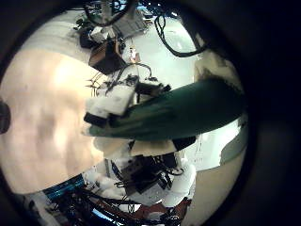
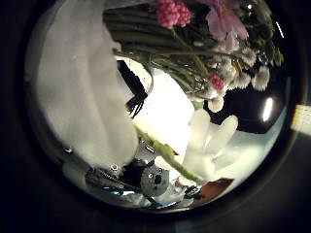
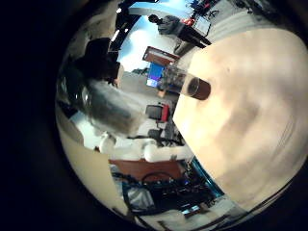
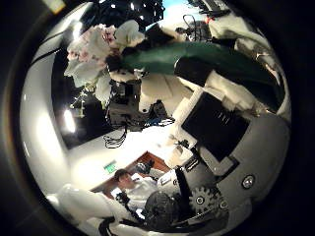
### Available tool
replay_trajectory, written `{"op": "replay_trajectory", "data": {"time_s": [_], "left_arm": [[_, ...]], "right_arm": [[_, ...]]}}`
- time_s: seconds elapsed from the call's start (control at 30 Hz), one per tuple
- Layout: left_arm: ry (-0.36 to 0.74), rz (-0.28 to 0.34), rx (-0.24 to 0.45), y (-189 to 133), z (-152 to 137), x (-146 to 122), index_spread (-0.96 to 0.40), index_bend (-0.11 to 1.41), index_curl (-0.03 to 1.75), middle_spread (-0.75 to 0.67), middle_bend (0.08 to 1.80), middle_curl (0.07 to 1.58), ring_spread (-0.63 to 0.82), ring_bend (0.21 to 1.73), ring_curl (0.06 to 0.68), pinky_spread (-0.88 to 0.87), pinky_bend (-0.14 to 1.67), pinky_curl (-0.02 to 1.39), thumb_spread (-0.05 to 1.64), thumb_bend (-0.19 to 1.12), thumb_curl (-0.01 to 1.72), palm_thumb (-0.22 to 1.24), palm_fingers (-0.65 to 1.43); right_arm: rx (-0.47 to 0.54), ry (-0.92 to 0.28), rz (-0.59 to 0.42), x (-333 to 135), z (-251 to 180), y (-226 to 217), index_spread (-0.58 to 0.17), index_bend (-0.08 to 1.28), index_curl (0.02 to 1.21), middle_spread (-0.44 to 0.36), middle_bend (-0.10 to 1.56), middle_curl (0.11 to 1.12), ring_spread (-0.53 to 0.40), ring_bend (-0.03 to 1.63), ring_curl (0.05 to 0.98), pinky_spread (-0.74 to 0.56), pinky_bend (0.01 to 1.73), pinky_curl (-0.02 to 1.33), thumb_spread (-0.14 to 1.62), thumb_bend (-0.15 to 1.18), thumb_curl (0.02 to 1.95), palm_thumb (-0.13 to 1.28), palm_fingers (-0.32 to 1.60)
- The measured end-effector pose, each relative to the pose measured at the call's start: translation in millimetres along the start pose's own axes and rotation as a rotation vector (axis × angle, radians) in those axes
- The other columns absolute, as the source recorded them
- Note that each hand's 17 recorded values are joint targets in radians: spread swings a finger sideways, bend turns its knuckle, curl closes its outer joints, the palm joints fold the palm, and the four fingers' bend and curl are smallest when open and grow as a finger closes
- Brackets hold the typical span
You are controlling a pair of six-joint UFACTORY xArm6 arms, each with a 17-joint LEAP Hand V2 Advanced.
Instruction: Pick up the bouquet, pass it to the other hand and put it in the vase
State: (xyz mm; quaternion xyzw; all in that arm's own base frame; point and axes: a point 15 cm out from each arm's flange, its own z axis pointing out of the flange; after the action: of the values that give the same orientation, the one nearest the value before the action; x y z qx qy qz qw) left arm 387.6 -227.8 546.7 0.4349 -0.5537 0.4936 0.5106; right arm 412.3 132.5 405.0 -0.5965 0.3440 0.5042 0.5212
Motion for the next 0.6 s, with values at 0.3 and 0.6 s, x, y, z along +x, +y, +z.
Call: {"op": "replay_trajectory", "data": {"time_s": [0.3,0.6], "left_arm": [[-0.046,0.142,0.065,-11.0,-15.8,34.3,-0.56,0.99,0.88,-0.41,1.27,0.82,-0.38,1.44,0.542,-0.45,1.42,0.54,1.13,0.06,0.69,0.87,1.15],[-0.133,0.274,0.140,-18.9,-49.9,78.8,-0.57,0.97,0.95,-0.40,1.30,0.80,-0.37,1.45,0.541,-0.45,1.41,0.58,1.14,0.04,0.74,0.87,1.15]], "right_arm": [[0.007,0.014,0.007,2.7,-7.7,2.5,-0.300,0.55,0.78,-0.131,1.03,0.63,-0.226,1.33,0.571,-0.39,1.02,0.82,0.95,-0.04,0.82,0.86,0.40],[-0.004,0.034,0.022,3.7,-12.5,6.7,-0.361,0.31,0.53,0.009,0.55,0.42,0.039,0.81,0.357,0.15,0.74,0.66,0.97,-0.04,0.63,0.74,-0.15]]}}
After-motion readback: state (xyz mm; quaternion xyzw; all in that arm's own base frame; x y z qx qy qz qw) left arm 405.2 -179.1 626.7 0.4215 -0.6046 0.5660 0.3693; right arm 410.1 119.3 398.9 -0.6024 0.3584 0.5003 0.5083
